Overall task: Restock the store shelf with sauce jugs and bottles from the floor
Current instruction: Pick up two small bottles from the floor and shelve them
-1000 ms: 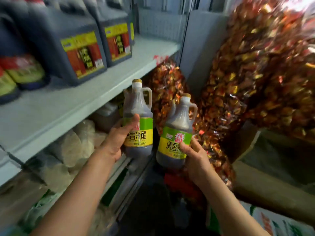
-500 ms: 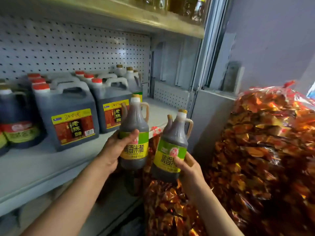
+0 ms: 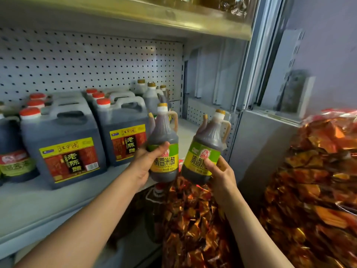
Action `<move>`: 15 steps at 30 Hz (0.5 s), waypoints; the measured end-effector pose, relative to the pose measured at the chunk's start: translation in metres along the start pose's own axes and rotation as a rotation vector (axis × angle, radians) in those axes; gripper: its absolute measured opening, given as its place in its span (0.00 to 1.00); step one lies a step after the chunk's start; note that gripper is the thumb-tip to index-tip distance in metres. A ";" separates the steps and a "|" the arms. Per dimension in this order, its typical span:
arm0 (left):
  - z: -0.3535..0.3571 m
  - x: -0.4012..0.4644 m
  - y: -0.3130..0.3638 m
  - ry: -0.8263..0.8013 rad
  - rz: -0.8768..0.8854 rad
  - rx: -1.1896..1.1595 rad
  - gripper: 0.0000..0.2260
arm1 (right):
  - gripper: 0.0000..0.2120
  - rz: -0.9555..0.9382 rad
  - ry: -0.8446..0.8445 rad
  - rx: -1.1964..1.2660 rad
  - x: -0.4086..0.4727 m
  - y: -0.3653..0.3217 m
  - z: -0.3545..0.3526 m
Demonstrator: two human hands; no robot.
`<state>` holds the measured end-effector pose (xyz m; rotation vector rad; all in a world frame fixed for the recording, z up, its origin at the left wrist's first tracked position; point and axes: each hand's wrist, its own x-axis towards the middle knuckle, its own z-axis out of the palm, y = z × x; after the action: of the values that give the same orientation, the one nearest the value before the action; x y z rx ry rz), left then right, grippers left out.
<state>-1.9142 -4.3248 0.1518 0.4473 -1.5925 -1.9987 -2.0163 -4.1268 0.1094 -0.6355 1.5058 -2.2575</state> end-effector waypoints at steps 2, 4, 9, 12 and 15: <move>0.009 0.020 -0.005 0.009 -0.018 -0.028 0.42 | 0.22 -0.010 0.022 0.015 0.020 0.001 -0.003; 0.017 0.042 -0.010 0.018 -0.011 -0.047 0.41 | 0.23 -0.013 0.055 0.027 0.040 0.002 -0.004; 0.023 0.097 -0.026 0.043 0.065 0.077 0.43 | 0.20 -0.015 0.092 -0.016 0.095 0.010 -0.008; 0.025 0.121 -0.036 0.062 0.087 0.138 0.43 | 0.16 -0.045 0.096 -0.071 0.126 0.019 -0.011; 0.022 0.141 -0.049 0.073 0.114 0.179 0.50 | 0.17 -0.076 0.067 -0.073 0.155 0.026 -0.013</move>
<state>-2.0493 -4.3842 0.1198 0.4803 -1.7190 -1.7439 -2.1519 -4.2076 0.1073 -0.6546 1.6282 -2.3101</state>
